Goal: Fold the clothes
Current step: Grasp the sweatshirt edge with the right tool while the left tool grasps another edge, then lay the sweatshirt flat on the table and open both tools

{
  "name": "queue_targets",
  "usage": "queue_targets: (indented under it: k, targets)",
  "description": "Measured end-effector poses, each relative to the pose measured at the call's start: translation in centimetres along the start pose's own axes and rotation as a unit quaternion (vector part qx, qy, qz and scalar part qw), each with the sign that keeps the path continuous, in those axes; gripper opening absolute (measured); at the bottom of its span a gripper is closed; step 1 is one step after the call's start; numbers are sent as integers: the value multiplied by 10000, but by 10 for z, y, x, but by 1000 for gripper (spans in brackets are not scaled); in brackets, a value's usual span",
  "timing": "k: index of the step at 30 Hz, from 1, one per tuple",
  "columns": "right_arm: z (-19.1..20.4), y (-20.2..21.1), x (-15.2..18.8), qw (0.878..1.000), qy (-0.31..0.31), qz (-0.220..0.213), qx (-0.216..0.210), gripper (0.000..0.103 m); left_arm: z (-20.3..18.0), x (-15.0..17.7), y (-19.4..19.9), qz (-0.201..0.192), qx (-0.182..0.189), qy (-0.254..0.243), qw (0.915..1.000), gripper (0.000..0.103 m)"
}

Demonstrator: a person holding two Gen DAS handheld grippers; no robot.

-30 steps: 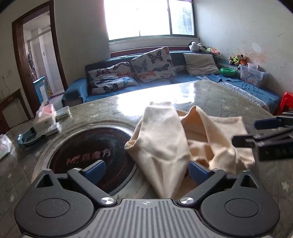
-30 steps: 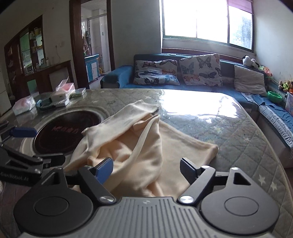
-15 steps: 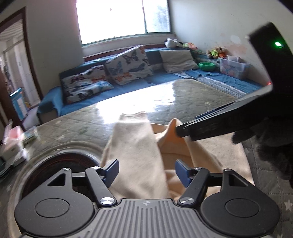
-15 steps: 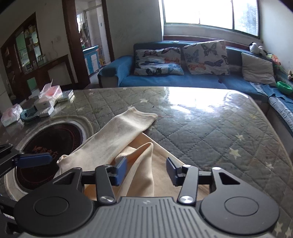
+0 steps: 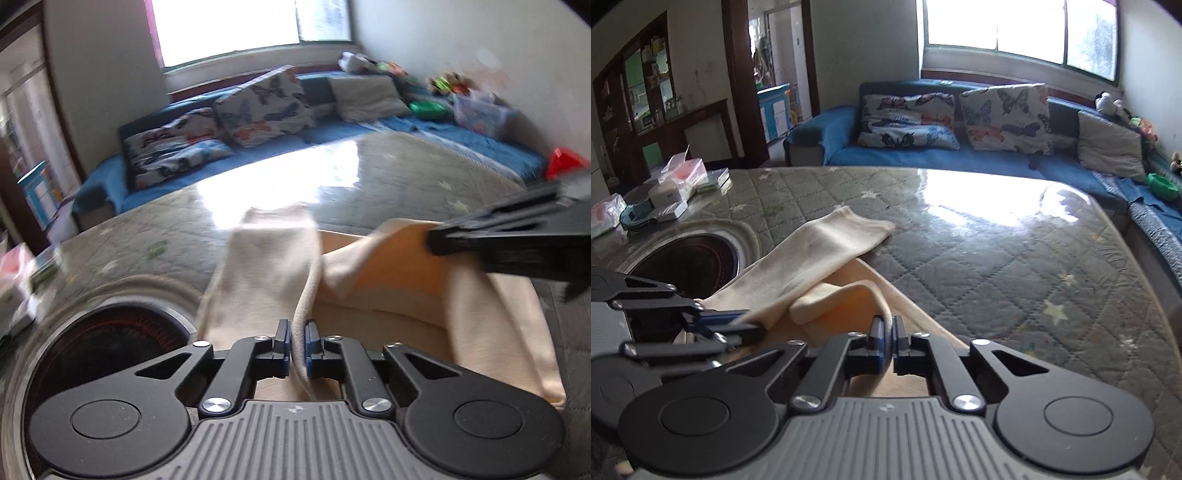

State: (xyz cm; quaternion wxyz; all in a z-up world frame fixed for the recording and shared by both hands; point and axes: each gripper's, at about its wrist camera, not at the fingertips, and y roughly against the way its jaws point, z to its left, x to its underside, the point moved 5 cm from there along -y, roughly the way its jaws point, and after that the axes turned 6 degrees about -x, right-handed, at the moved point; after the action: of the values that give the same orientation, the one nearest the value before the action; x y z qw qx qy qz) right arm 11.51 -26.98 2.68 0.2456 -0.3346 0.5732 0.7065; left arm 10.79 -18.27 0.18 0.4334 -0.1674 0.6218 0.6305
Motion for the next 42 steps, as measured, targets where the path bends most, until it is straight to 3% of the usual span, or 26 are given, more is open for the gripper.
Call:
queue_targets:
  k: [6,13,22,26,32,34,35,36,42]
  targets:
    - [-19,52,11,9980,-191,-471,387,3,51,7,30,-146,-350,656,9971,3]
    - [-39,115,40,9921,-404,-843,832,3,110,37,81,-249,-717,1336,9881,3]
    - [-74,175,93,9782,-1103,-1139,1338,3,144,104,134,158,-613,2045,9768,3]
    - [-94,176,126,9740,-1448,-814,1541,3,143,132,136,510,-636,1995,9765,8]
    - [-119,182,164,9639,-1793,-364,1934,12,141,141,147,547,-755,1686,9813,15]
    - [-121,185,169,9631,-1829,-352,1941,22,139,139,155,412,-785,1600,9831,23]
    - [-115,186,172,9643,-1778,-340,1934,24,139,138,159,338,-800,1569,9838,31]
    - [-112,186,171,9655,-1722,-354,1922,27,137,136,162,260,-777,1536,9847,33]
    - [-78,159,153,9813,-1053,-335,1577,54,98,125,161,113,-182,1180,9928,34]
